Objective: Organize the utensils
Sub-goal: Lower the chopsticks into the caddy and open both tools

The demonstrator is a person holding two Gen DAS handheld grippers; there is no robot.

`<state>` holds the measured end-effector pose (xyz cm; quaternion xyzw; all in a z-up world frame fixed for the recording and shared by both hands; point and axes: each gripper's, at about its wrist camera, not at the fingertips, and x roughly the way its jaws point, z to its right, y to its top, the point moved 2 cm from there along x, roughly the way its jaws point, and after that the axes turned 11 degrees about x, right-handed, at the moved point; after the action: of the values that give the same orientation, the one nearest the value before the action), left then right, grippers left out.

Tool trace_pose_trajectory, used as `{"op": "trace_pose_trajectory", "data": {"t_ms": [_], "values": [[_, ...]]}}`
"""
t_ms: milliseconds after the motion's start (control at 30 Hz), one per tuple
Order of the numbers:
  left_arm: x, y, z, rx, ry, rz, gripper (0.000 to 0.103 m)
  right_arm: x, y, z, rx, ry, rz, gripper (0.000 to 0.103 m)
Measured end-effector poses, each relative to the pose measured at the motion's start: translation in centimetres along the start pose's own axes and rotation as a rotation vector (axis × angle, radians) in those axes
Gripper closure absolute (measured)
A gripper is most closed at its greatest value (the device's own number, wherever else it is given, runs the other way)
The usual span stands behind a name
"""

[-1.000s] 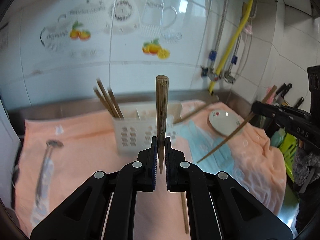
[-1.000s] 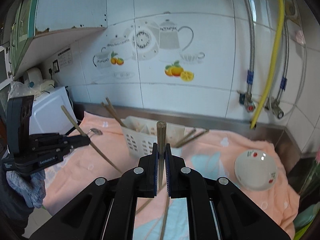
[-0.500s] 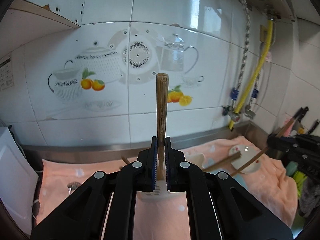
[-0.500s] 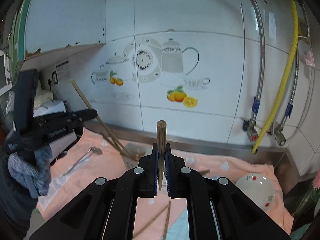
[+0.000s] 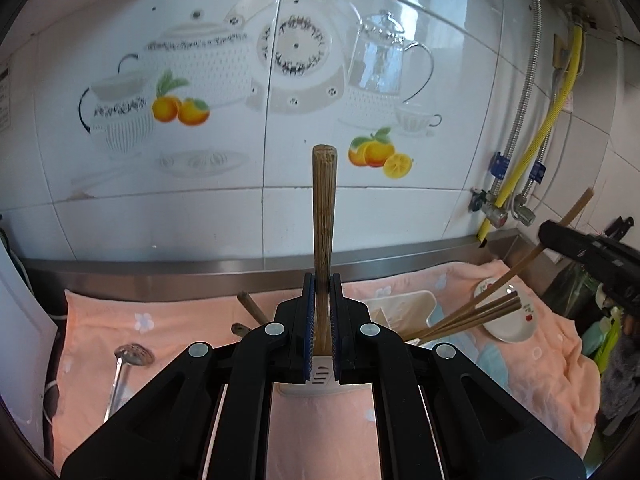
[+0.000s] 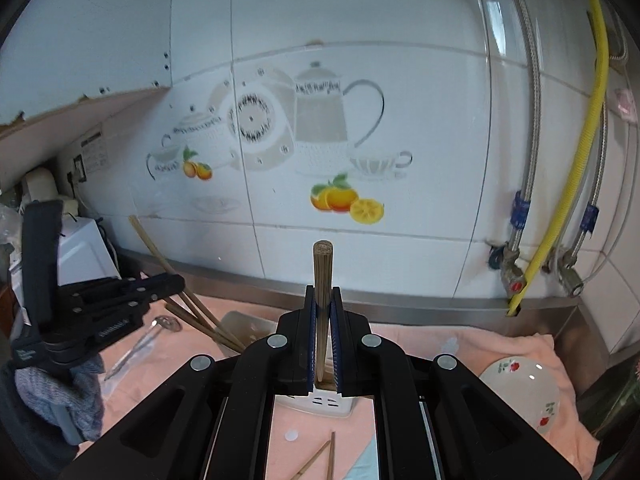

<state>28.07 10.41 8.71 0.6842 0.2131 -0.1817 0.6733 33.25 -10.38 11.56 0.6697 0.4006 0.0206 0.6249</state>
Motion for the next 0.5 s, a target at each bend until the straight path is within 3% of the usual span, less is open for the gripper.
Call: {"op": "trace_pose_trajectory", "data": {"t_ms": [500], "values": [[1.6,-1.2,0.0,0.016,-0.001,-0.048,0.097,4.2,-2.9,1.0,0.009,-0.029,-0.097,0.097]]}}
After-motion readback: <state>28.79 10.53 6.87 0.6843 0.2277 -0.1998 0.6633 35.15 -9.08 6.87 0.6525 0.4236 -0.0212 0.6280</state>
